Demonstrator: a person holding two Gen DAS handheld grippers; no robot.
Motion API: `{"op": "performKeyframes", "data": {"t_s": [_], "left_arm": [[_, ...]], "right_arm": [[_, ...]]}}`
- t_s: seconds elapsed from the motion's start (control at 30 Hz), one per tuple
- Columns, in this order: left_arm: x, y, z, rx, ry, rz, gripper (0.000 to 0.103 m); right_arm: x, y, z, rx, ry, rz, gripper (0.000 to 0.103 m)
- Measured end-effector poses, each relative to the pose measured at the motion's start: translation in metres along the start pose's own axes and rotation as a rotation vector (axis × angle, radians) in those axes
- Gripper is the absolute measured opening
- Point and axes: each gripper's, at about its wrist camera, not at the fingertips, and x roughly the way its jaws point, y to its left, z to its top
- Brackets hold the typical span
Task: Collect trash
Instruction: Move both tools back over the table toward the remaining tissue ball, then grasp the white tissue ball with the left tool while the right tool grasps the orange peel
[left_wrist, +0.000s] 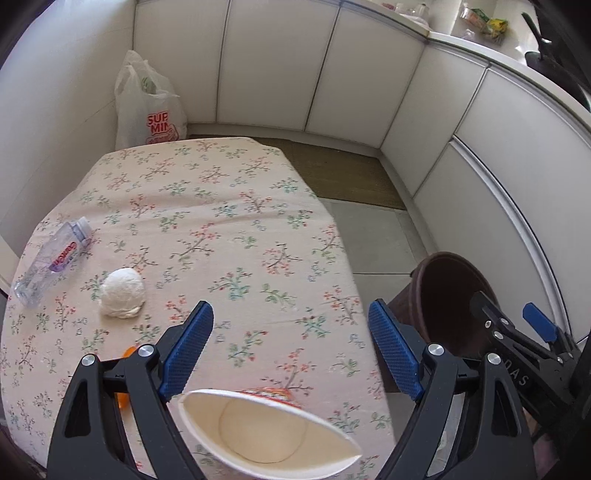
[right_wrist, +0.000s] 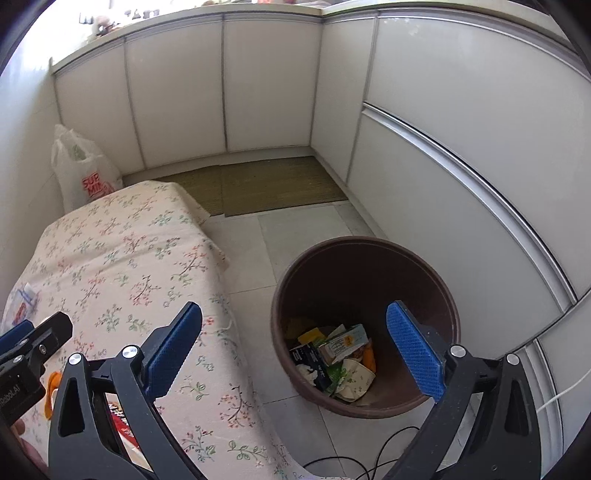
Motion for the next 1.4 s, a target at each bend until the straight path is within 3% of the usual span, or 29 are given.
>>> {"op": "performKeyframes", "data": {"t_s": [0.3, 0.5, 0.7, 0.9, 1.0, 1.07, 1.1, 1.13, 1.23, 1.4], "left_arm": [[0.026, 0.104, 0.009, -0.016, 0.078, 0.158, 0.084], [0.06, 0.154, 0.014, -0.057, 0.158, 0.168, 0.084], [0.106, 0.18, 0.012, -0.091, 0.262, 0.125, 0.084], [0.131, 0.183, 0.014, -0.039, 0.262, 0.158, 0.083], [0.14, 0.186, 0.009, -0.027, 0.28, 0.162, 0.072], [0.137, 0.184, 0.008, 0.012, 0.257, 0.176, 0.057], [0.135, 0.184, 0.009, 0.014, 0.256, 0.165, 0.043], [0.134, 0.187, 0.009, -0.002, 0.268, 0.137, 0.036], [0.126, 0.196, 0.006, -0.035, 0.294, 0.099, 0.034], [0.094, 0.218, 0.001, -0.079, 0.275, 0.128, 0.034]], "right_arm": [[0.007, 0.079, -0.007, -0.203, 0.028, 0.045, 0.096], [0.018, 0.119, -0.007, -0.258, 0.06, 0.078, 0.096], [0.023, 0.158, -0.003, -0.275, 0.106, 0.2, 0.096], [0.03, 0.178, 0.0, -0.187, 0.238, 0.372, 0.096], [0.029, 0.184, 0.0, -0.145, 0.286, 0.444, 0.096], [0.026, 0.188, -0.002, -0.141, 0.299, 0.466, 0.096], [0.024, 0.19, -0.003, -0.142, 0.302, 0.47, 0.096], [0.023, 0.191, -0.004, -0.144, 0.305, 0.473, 0.096], [0.019, 0.195, -0.006, -0.156, 0.317, 0.485, 0.096], [0.009, 0.21, -0.012, -0.182, 0.337, 0.526, 0.096]]}}
